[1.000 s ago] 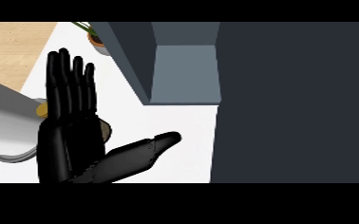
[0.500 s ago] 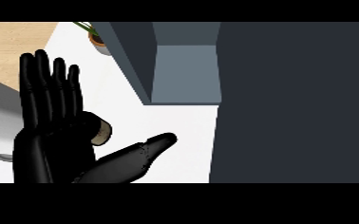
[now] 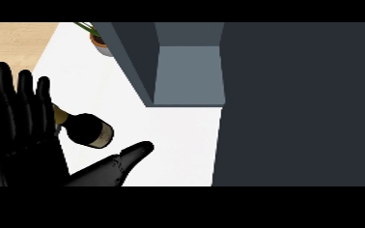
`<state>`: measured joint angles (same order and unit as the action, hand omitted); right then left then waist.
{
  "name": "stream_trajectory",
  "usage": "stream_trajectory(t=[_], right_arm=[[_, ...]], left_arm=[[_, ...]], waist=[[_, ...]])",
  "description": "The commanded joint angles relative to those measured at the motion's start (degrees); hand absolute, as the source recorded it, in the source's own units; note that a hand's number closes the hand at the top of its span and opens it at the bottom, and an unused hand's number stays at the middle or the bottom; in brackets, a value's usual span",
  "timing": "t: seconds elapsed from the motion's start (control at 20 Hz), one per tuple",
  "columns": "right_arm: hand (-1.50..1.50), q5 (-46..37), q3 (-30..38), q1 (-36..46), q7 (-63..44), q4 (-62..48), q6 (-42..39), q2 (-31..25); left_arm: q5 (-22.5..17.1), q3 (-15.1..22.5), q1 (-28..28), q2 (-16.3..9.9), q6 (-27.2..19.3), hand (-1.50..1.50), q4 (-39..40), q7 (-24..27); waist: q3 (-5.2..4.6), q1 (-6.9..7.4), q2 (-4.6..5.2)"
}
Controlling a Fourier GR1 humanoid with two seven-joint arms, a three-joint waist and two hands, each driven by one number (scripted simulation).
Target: Pick up the wine, place it into the cabinet and close the cabinet
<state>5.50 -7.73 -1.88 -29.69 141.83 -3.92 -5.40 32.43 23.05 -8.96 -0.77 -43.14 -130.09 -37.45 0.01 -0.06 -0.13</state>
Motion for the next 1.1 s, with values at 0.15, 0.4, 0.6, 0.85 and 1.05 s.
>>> stream_trajectory(t=[0.15, 0.4, 0.6, 0.85, 1.05], right_arm=[[-1.50, -1.90, -3.72, -6.65, -1.18, 9.59, 0.42, 1.18], [-1.50, -1.94, -3.76, -2.88, -3.90, 8.32, 1.19, 0.73], [-1.50, 3.87, 4.76, 0.28, -2.46, 5.04, -0.17, -1.28], [-1.50, -2.38, -2.24, 3.72, -5.22, 5.01, 2.48, 1.04], [-1.50, 2.09, 1.10, 0.85, -8.52, 9.74, 0.67, -1.66]], left_arm=[[-2.73, -5.64, 3.96, -2.20, 2.51, -1.50, -3.61, -0.41], [-10.19, -12.49, 4.85, -4.15, 3.85, -1.50, -3.73, 1.39], [-15.70, -15.20, 9.57, -5.07, 5.07, -1.50, -5.55, 3.13], [-23.89, -16.95, 13.11, -3.21, 6.10, -1.50, -1.22, 10.87], [-31.25, -20.16, 15.03, -2.03, 9.15, -1.50, 4.05, 17.02]], waist=[[-0.01, -0.28, -0.04], [-0.05, -0.14, 0.07], [-0.04, 0.08, 0.10], [-0.08, 0.12, 0.09], [-0.08, -0.24, 0.05]])
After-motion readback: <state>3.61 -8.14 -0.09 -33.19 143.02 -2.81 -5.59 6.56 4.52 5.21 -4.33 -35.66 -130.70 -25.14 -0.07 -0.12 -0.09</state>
